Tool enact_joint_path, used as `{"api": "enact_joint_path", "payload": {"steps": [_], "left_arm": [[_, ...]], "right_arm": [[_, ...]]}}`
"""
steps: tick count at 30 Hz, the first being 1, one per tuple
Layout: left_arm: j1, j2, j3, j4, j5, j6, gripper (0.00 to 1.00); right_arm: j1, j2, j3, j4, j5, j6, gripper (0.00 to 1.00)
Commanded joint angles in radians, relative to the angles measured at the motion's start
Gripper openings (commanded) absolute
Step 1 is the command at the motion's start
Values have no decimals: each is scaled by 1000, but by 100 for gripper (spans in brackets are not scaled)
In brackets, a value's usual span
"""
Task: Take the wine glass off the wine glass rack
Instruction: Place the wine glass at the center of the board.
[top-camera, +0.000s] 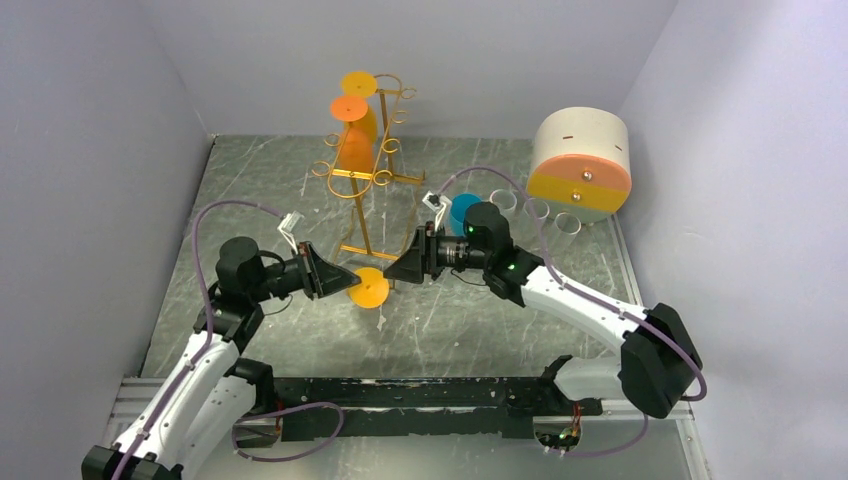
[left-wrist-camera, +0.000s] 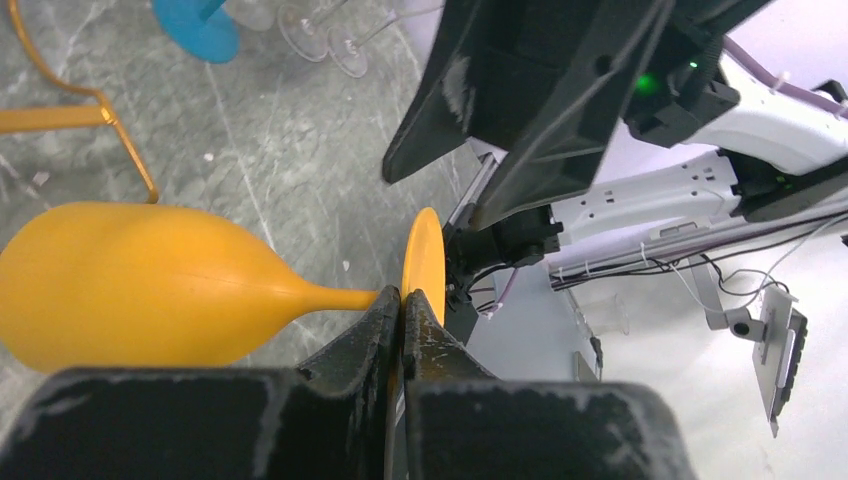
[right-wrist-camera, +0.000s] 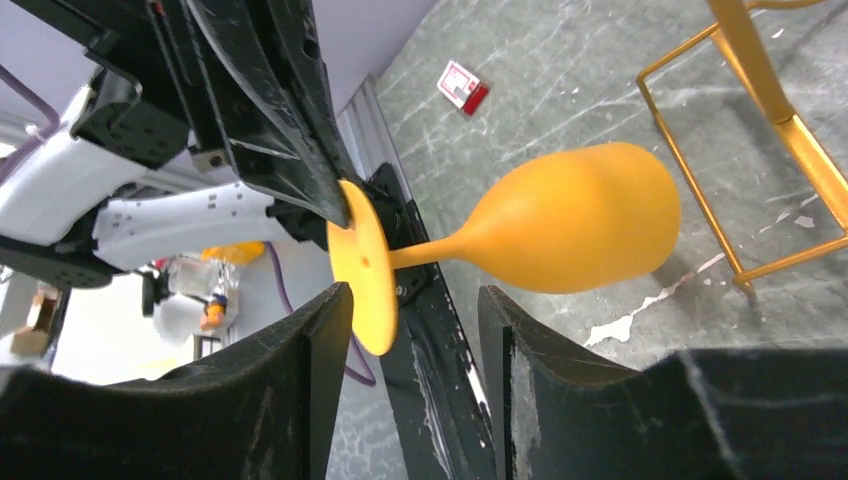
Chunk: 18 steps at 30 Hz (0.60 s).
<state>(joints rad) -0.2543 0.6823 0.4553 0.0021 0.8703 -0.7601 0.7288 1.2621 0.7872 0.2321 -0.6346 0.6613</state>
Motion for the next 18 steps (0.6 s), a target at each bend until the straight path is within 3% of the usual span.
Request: {"api": "enact_joint_path", "payload": {"steps": [1, 7, 11, 18], "left_arm": [[-21, -6, -22, 205, 80, -57, 7], [-49, 22, -12, 114, 34, 17, 8], [-57, 32, -40, 181, 39, -14, 9], [-86, 45, -75, 295, 49, -71, 12]], "right_arm": [[10, 32, 51, -87, -86, -86, 51], [11, 30, 32, -5, -166, -51, 34], [11, 42, 31, 23, -196, -36, 21], [18, 82, 53, 13, -221, -30, 10]]}}
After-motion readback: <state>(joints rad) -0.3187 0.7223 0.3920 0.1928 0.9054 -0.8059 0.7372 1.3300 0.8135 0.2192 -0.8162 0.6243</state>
